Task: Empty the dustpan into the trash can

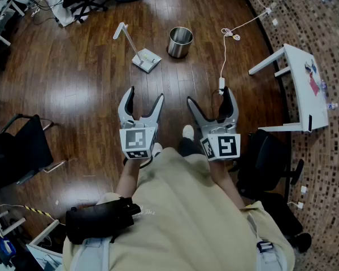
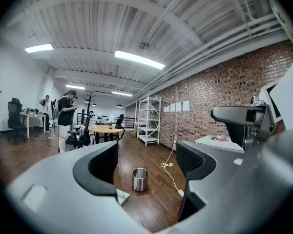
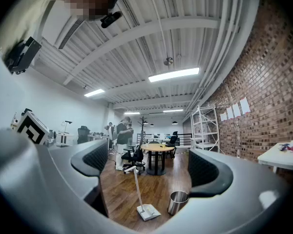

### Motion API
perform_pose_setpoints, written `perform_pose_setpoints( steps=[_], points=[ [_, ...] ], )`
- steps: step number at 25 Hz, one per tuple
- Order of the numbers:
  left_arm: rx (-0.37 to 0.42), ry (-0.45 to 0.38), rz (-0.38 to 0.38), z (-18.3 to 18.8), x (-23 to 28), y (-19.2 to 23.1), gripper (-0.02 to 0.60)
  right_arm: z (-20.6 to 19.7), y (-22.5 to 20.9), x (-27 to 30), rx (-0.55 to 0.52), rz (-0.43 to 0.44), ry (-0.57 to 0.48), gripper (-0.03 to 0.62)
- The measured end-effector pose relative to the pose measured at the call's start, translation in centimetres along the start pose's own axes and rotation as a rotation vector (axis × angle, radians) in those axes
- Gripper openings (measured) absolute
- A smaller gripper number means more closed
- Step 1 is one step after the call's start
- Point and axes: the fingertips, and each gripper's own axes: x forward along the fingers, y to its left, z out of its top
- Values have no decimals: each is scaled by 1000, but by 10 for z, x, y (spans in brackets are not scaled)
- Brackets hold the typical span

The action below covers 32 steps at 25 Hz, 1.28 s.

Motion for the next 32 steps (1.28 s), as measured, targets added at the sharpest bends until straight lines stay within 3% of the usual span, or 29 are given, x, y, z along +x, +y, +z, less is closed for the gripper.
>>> perform_pose_setpoints(
  steps=[9,12,17,18,20,29,32],
  points=[
    [11,51,42,0,49,-1,354,-31,-40,47,100,65,51,514],
    [27,56,75,7,65,10,353,-30,-46,81,132,114,42,483],
    [0,47,161,15,103,24,337,-20,-66,123,82,189,21,483],
    [5,49,169,16,115,21,337,-20,-76,129,79,192,20,483],
    [29,57,173,17,140,12,268,-21,-101,140,84,186,18,483],
    [58,47,163,21,222,-39,309,-51,-215,163,129,110,40,483],
    [66,65,172,12,236,-42,316,-68,-233,173,149,107,71,483]
  ],
)
